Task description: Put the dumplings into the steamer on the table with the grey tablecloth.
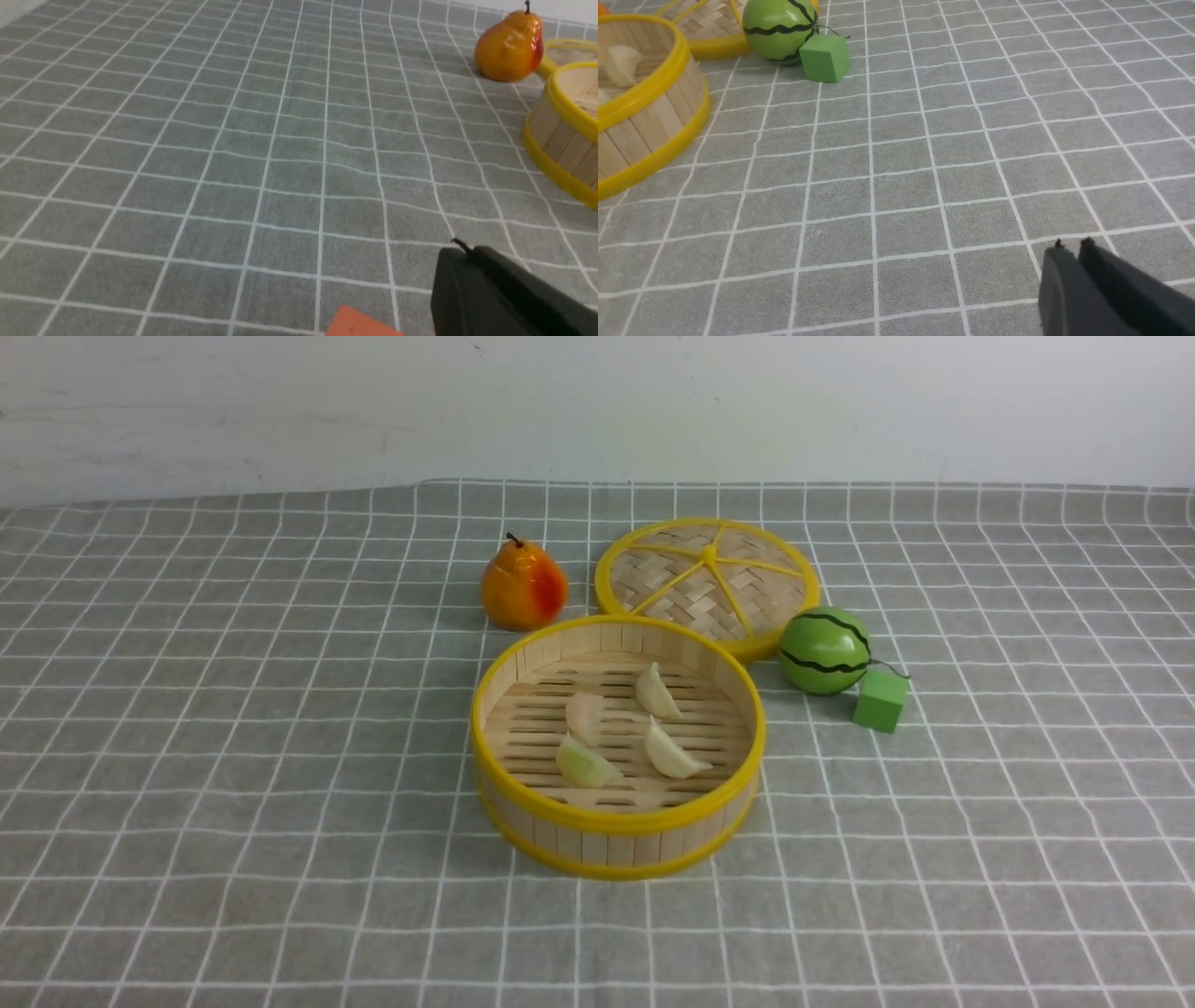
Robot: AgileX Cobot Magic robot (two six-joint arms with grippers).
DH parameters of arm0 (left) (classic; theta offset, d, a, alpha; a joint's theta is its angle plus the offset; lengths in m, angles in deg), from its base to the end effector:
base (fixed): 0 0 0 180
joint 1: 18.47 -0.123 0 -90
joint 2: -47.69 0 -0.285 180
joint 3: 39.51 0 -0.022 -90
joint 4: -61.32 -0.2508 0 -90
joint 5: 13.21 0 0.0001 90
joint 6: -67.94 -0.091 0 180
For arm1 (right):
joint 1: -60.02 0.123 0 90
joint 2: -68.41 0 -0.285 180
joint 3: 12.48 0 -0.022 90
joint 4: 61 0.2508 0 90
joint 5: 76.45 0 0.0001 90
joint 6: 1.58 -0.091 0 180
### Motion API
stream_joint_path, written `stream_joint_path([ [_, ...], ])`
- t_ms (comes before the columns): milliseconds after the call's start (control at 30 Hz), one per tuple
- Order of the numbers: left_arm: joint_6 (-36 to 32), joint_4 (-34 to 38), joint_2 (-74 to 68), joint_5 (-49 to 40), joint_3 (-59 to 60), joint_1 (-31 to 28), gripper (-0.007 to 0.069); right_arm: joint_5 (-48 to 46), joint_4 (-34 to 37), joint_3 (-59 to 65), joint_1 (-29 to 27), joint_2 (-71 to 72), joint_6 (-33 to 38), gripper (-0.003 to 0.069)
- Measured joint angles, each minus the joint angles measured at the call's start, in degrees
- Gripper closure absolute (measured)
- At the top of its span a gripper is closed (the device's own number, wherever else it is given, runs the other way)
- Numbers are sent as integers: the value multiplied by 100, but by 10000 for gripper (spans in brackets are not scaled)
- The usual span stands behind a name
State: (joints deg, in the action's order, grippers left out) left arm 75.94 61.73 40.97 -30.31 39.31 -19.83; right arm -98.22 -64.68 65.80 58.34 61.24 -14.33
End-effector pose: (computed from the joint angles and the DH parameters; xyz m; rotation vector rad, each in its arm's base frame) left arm 0.0540 0.0011 0.1778 -0.1508 1.7859 -0.0899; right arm 0.0523 -0.0037 0.1734 0.1959 1.8608 0.0699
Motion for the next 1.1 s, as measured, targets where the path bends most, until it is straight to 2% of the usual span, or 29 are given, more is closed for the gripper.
stream_joint_path([
  [233, -4, -4, 0, -334, 4, 0, 638, 0, 0, 0, 0, 0, 0, 608],
  [1100, -11, -4, 0, -340, 4, 0, 638, 0, 0, 0, 0, 0, 0, 565],
])
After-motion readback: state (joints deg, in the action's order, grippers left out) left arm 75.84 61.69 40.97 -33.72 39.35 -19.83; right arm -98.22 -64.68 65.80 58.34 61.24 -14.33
